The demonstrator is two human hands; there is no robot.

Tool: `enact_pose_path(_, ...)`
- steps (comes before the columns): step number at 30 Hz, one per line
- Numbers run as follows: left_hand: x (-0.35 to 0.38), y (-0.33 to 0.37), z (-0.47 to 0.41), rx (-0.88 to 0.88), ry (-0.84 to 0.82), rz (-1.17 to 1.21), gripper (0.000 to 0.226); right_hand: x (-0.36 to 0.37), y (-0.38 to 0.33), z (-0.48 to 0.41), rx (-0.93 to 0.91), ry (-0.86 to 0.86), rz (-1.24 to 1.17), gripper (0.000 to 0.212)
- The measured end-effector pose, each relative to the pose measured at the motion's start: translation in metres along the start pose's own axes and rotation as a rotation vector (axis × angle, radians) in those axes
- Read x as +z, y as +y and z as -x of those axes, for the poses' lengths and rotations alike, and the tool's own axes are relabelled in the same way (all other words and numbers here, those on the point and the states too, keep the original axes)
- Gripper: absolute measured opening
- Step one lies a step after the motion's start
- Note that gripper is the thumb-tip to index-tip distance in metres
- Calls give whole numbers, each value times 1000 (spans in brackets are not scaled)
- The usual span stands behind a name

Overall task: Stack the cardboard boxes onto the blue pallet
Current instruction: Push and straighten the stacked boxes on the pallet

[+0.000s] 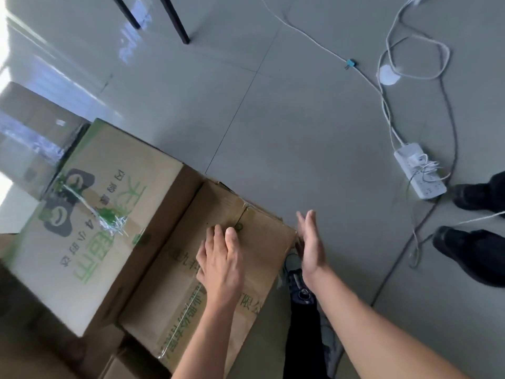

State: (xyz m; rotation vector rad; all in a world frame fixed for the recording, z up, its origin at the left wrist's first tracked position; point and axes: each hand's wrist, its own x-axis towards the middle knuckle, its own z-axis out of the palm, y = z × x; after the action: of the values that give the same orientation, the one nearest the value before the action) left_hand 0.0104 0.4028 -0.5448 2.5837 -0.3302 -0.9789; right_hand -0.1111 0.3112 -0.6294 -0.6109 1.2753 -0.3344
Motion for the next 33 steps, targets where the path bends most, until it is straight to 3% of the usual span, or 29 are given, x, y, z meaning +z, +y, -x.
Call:
enact_pose_path(8, -7, 44, -38, -83, 28, 69, 59, 27, -57, -64, 120, -275, 471, 88)
enact_pose_path(13, -4, 52, -49, -160, 70, 83, 59, 49, -68, -102, 263, -368, 682, 107)
enact_pose_path(19, 7, 53, -52, -192, 140, 44, 60, 74, -56, -138, 256, -458, 798, 81)
enact_pose_path(33, 4, 41, -41, -367, 340, 303, 55, 79, -61, -142, 420, -645, 917, 78)
